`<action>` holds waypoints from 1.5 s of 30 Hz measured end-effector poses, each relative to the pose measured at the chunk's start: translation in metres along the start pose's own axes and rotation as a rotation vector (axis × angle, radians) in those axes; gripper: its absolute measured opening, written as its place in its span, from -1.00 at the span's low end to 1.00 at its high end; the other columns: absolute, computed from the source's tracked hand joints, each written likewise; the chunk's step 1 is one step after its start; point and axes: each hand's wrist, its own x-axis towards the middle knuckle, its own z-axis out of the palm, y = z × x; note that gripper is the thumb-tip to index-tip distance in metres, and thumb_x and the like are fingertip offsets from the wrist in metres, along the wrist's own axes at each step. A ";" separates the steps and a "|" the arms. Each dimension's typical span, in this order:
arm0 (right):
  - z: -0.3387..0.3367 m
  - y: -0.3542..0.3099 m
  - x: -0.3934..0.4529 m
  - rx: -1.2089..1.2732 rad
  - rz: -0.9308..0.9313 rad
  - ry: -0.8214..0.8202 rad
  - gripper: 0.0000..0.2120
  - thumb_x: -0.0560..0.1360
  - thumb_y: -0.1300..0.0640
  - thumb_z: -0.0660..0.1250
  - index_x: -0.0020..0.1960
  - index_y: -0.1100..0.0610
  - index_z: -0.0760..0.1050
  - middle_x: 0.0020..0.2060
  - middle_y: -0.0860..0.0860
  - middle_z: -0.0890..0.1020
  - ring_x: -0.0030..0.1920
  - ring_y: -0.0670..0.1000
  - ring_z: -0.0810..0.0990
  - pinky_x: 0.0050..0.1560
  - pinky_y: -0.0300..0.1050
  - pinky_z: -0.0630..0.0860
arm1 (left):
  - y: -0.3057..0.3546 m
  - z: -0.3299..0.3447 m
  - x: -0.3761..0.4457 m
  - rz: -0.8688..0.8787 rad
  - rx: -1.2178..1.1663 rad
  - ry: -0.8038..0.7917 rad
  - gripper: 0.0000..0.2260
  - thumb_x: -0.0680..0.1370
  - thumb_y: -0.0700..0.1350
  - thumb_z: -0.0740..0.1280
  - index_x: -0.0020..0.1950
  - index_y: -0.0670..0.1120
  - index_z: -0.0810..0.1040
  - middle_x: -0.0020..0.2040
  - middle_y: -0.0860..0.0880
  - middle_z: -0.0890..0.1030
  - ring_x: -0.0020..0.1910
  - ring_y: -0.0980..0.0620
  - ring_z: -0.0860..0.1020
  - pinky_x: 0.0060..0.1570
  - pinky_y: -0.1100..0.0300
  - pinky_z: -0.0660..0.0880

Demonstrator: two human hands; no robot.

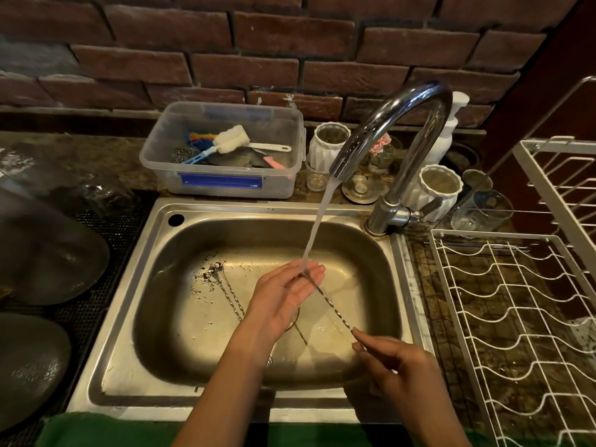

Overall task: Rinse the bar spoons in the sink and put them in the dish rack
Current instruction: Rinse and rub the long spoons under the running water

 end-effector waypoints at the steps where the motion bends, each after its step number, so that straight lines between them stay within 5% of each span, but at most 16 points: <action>1: -0.001 -0.001 -0.001 -0.056 -0.038 0.006 -0.63 0.47 0.27 0.46 0.13 -0.15 0.65 -0.06 -0.20 0.70 -0.11 -0.17 0.65 -0.02 -0.29 0.61 | 0.000 0.000 0.000 0.002 0.002 -0.004 -0.87 0.49 -0.38 0.36 -0.05 -0.39 0.67 0.09 -0.42 0.64 0.04 -0.27 0.68 0.06 -0.05 0.64; 7: -0.013 0.000 -0.006 0.063 0.052 -0.140 -0.57 0.50 0.29 0.40 0.11 -0.26 0.57 -0.18 -0.19 0.74 -0.24 -0.04 0.71 -0.20 -0.28 0.62 | 0.005 0.001 -0.002 0.015 0.004 -0.016 -0.75 0.47 -0.36 0.38 0.13 -0.43 0.57 0.10 -0.41 0.64 0.06 -0.25 0.69 0.04 -0.01 0.65; 10: -0.013 0.009 -0.006 0.119 0.097 -0.164 -0.67 0.51 0.20 0.39 0.14 -0.19 0.58 -0.23 -0.08 0.76 -0.31 -0.02 0.72 -0.11 -0.22 0.64 | 0.010 -0.001 0.000 0.032 -0.015 0.012 -0.77 0.54 -0.38 0.33 0.18 -0.42 0.53 0.10 -0.40 0.65 0.05 -0.23 0.69 0.05 -0.01 0.65; 14: -0.002 0.019 -0.001 0.196 0.100 -0.070 -0.69 0.51 0.28 0.39 0.11 -0.09 0.64 -0.12 -0.22 0.75 -0.19 -0.10 0.70 0.02 -0.13 0.64 | 0.010 0.002 0.000 0.036 -0.092 -0.009 -0.77 0.57 -0.36 0.31 0.20 -0.40 0.52 0.13 -0.37 0.65 0.08 -0.23 0.68 0.11 -0.04 0.62; 17: 0.006 0.024 0.005 0.320 0.103 -0.054 -0.73 0.50 0.31 0.40 0.10 0.02 0.68 -0.18 -0.10 0.76 -0.38 -0.03 0.64 -0.22 -0.23 0.61 | 0.009 0.007 0.000 0.053 -0.085 -0.024 -0.74 0.52 -0.37 0.34 0.21 -0.36 0.53 0.15 -0.35 0.65 0.09 -0.24 0.68 0.14 -0.05 0.60; 20: 0.014 0.025 0.015 0.341 0.038 -0.039 -0.73 0.52 0.30 0.38 0.10 -0.01 0.67 -0.13 -0.14 0.76 -0.34 -0.11 0.66 -0.21 -0.35 0.57 | 0.010 0.010 0.000 0.063 -0.033 -0.038 -0.60 0.39 -0.35 0.44 0.22 -0.36 0.54 0.16 -0.34 0.65 0.13 -0.24 0.67 0.15 -0.05 0.60; 24: 0.024 0.019 0.034 0.377 -0.010 -0.069 -0.73 0.54 0.27 0.35 0.15 0.00 0.65 -0.10 -0.07 0.76 -0.40 -0.02 0.60 -0.26 -0.22 0.61 | 0.010 0.010 -0.001 0.071 -0.001 -0.050 -0.58 0.39 -0.32 0.45 0.24 -0.34 0.54 0.17 -0.31 0.65 0.16 -0.24 0.65 0.19 -0.06 0.57; 30: 0.040 0.008 0.063 0.438 -0.053 -0.082 -0.76 0.58 0.23 0.33 0.18 0.01 0.64 0.00 -0.10 0.75 -0.44 -0.04 0.56 -0.49 -0.29 0.40 | 0.014 0.008 -0.002 0.106 0.055 -0.078 -0.60 0.40 -0.30 0.45 0.22 -0.34 0.56 0.17 -0.31 0.65 0.16 -0.21 0.66 0.18 -0.01 0.59; 37: 0.051 -0.004 0.088 0.497 -0.119 -0.116 -0.75 0.58 0.26 0.32 0.21 0.07 0.62 0.01 -0.05 0.75 -0.44 -0.04 0.57 -0.49 -0.23 0.45 | 0.019 0.003 -0.001 0.112 0.087 -0.100 -0.65 0.48 -0.37 0.38 0.27 -0.34 0.53 0.19 -0.31 0.64 0.16 -0.20 0.66 0.08 0.09 0.63; 45: 0.051 -0.015 0.108 0.638 -0.063 -0.255 -0.72 0.59 0.26 0.28 0.12 -0.03 0.66 0.03 0.05 0.75 -0.38 -0.02 0.61 -0.40 -0.23 0.51 | 0.029 -0.006 0.006 0.172 0.145 -0.106 -0.67 0.52 -0.45 0.32 0.27 -0.30 0.52 0.18 -0.28 0.66 0.19 -0.21 0.64 0.18 0.02 0.59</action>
